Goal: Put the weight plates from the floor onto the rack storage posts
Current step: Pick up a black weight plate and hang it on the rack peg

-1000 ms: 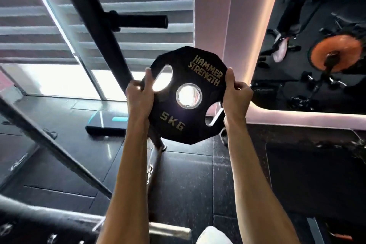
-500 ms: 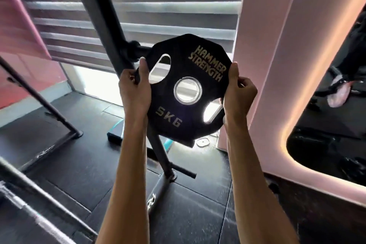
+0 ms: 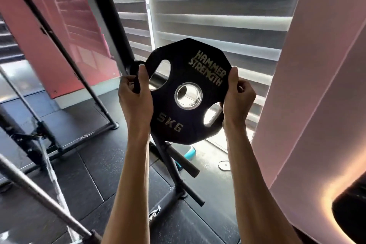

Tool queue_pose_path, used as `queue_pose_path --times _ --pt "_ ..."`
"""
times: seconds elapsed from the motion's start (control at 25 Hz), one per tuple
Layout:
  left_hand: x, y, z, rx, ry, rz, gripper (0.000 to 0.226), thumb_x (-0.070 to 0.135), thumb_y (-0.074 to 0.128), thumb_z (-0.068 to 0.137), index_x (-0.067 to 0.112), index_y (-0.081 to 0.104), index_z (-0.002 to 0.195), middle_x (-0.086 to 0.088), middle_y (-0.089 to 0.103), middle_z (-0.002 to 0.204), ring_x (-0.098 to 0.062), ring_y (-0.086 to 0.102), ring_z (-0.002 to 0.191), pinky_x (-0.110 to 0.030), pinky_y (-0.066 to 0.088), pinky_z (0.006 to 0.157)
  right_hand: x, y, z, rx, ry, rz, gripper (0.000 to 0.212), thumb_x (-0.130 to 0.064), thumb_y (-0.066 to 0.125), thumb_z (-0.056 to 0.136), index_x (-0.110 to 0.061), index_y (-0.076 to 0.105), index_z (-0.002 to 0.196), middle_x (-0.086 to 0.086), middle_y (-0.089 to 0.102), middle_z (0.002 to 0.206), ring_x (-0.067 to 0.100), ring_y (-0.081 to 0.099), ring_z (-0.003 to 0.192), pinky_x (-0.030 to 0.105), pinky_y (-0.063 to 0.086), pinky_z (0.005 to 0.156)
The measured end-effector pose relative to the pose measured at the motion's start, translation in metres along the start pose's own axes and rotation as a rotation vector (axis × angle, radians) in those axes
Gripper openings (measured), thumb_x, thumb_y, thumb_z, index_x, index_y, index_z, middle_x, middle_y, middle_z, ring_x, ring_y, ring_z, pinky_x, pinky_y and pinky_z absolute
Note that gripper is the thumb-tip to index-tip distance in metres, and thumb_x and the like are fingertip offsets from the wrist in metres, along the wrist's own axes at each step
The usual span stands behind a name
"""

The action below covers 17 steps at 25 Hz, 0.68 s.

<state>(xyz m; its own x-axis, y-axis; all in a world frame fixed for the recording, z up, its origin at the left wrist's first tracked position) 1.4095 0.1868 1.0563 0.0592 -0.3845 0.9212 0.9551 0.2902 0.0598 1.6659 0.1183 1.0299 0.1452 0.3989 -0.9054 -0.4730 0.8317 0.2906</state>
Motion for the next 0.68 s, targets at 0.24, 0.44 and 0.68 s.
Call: queue_pose_path --times 0.24,0.44,0.68 --pt "0.007 0.001 -0.002 0.127 0.101 0.013 0.039 0.050 0.054 0.097 0.012 0.052 0.087 0.014 0.048 0.053 0.001 0.040 0.046 -0.015 0.036 0.051 0.024 0.034 0.016 -0.110 0.024 0.071 0.043 -0.045 0.059 0.096 -0.002 0.066 0.096 0.007 0.071 0.091 0.014 0.069 0.083 0.025 0.059 0.075" --pt "-0.006 0.002 -0.002 0.209 0.137 0.054 0.036 0.051 0.052 0.097 0.016 0.053 0.090 0.014 0.052 0.061 0.001 0.047 0.053 -0.020 0.042 0.061 0.049 0.056 0.021 -0.181 0.057 0.129 0.038 -0.042 0.058 0.098 -0.005 0.064 0.092 0.007 0.068 0.086 0.012 0.066 0.079 0.018 0.053 0.067" --pt "0.000 0.008 -0.013 0.321 0.327 0.147 0.027 0.043 0.054 0.098 0.016 0.050 0.093 0.018 0.055 0.067 0.005 0.056 0.062 -0.013 0.043 0.064 0.072 0.079 0.025 -0.249 0.082 0.184 0.042 -0.041 0.046 0.103 -0.003 0.063 0.100 0.002 0.065 0.087 0.007 0.064 0.079 0.018 0.052 0.068"
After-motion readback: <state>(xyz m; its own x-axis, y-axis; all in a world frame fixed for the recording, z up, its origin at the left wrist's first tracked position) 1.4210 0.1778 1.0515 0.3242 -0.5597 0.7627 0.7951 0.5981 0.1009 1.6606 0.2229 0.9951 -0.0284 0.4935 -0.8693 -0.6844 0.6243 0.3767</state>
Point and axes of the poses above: each hand's wrist, its own z-axis towards the middle knuckle, its own y-axis out of the palm, x = y × z, the point moved 6 cm from there along z, towards the middle knuckle
